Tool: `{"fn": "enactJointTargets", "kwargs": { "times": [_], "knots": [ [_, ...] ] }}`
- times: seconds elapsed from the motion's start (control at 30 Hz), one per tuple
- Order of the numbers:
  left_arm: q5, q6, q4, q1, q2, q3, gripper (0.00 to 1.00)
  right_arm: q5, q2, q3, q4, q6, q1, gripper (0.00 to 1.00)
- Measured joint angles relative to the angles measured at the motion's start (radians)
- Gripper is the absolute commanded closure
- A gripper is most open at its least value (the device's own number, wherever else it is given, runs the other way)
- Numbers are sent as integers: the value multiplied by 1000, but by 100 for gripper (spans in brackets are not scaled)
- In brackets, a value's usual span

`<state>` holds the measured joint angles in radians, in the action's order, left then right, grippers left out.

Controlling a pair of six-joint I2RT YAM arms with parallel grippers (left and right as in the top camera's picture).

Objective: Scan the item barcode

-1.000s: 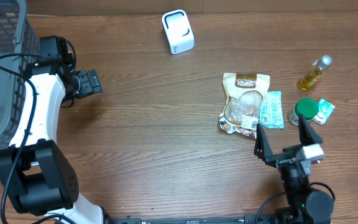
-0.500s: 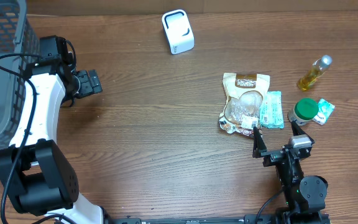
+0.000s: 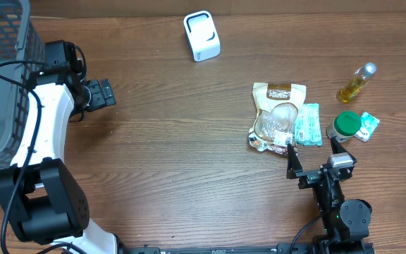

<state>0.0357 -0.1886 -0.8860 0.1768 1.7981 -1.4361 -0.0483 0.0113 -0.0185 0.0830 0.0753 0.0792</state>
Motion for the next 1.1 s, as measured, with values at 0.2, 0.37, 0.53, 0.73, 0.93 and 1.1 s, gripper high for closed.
{"fn": "enactJointTargets", "kwargs": {
  "times": [0.2, 0.37, 0.53, 0.73, 0.93, 1.1],
  "knots": [
    [0, 0, 0, 0, 0, 0, 0, 0, 0, 0, 0, 0, 0, 0],
    [0, 0, 0, 0, 0, 0, 1, 0, 0, 0, 0, 0, 0, 0],
    [0, 0, 0, 0, 0, 0, 0, 0, 0, 0, 0, 0, 0, 0],
    [0, 0, 0, 0, 0, 0, 1, 0, 0, 0, 1, 1, 0, 0],
    [0, 0, 0, 0, 0, 0, 0, 0, 0, 0, 0, 3, 0, 0],
    [0, 0, -1, 0, -39, 1, 1, 0, 0, 0, 0, 3, 0, 0]
  ]
}}
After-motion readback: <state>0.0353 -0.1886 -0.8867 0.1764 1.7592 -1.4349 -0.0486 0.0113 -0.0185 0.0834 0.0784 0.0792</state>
